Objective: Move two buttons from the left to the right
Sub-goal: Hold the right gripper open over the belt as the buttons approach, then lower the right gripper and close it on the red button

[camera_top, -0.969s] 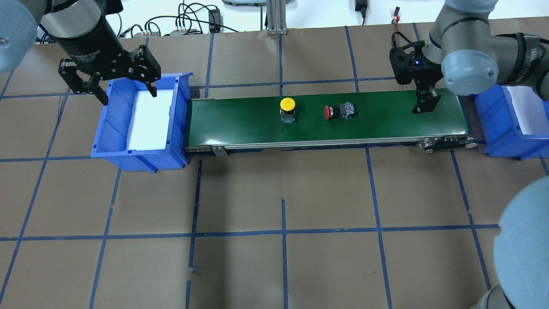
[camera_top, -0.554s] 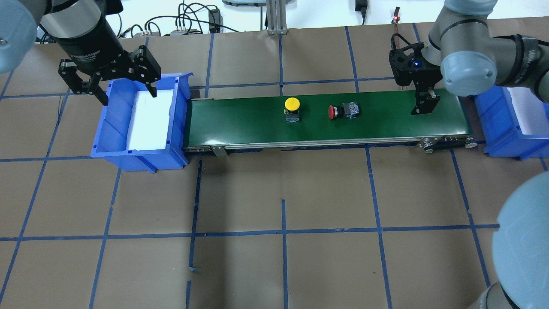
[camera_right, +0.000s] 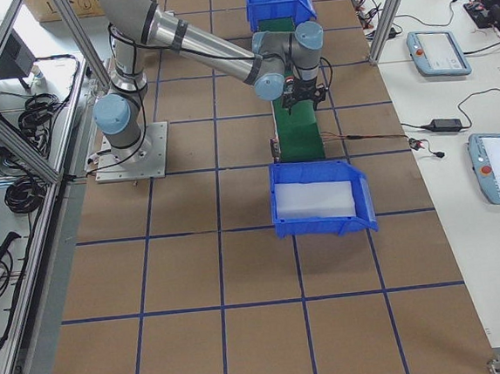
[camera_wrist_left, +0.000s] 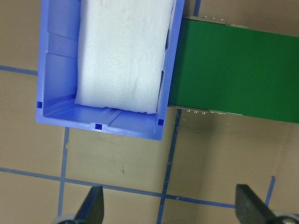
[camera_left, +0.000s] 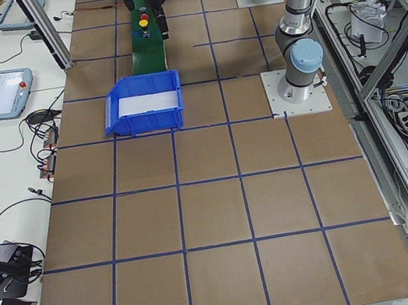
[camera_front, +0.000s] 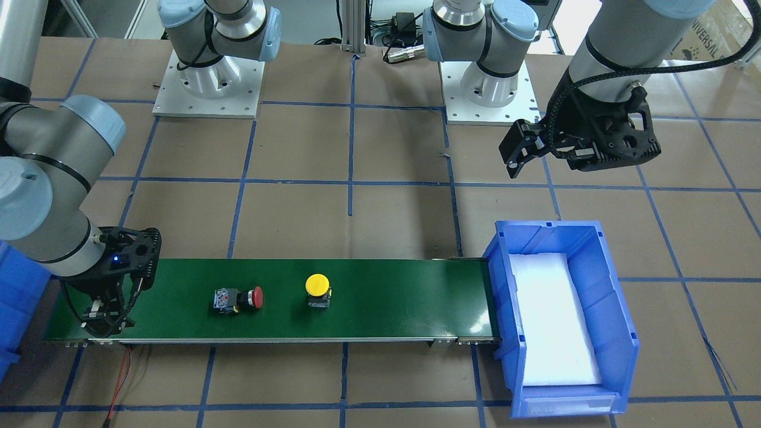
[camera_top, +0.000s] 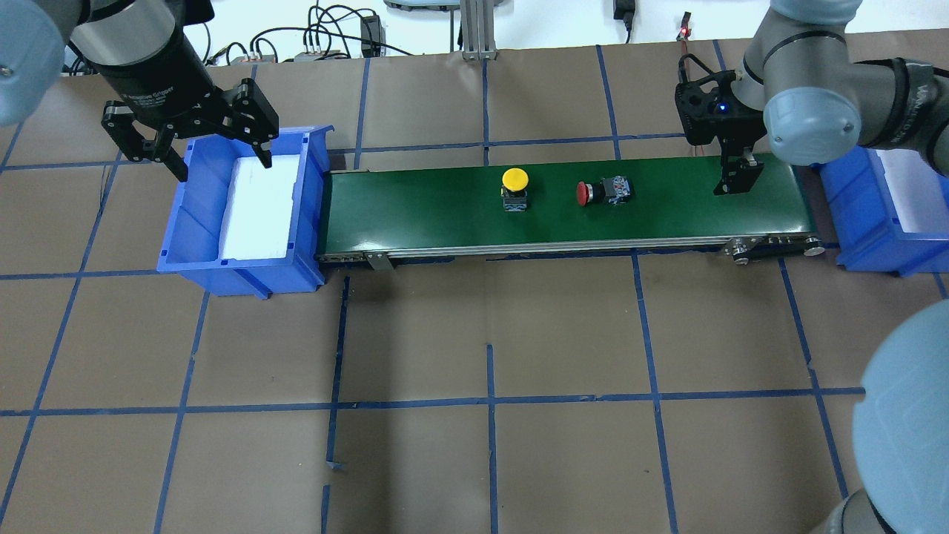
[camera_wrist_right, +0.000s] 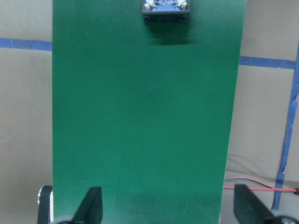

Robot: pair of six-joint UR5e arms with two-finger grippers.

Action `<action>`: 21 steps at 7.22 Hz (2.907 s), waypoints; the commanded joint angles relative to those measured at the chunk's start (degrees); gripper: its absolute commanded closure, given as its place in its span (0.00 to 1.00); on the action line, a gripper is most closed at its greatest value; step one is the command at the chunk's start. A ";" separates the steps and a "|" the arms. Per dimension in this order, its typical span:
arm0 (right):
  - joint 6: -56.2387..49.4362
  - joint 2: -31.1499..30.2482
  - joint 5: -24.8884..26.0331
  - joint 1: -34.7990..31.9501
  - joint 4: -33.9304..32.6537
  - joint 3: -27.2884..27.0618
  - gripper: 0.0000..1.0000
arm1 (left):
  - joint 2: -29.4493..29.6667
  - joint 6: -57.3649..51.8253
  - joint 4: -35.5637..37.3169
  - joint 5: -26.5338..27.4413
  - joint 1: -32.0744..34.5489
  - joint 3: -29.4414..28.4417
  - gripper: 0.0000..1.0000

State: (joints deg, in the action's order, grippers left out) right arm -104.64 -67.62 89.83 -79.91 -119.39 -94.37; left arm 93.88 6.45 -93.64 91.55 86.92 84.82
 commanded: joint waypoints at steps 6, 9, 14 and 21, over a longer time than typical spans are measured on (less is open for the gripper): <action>0.05 0.39 -0.36 0.02 -0.14 -0.03 0.02 | 0.68 0.22 0.38 -0.05 0.00 -0.88 0.00; 0.05 0.48 -0.36 0.02 -0.14 -0.12 0.02 | 0.08 0.58 0.47 0.03 0.00 -0.10 0.00; 2.94 0.04 -0.53 -1.12 -0.75 -1.25 0.01 | -0.01 0.49 0.47 0.03 0.00 -0.01 0.00; 4.88 0.39 -1.06 2.13 -6.74 -5.39 0.01 | 0.25 0.49 0.47 -0.05 0.09 -0.01 0.00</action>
State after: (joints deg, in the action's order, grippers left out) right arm -99.98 -67.26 88.90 -78.00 -125.79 -99.38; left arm 93.91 6.94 -93.23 91.56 87.01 84.81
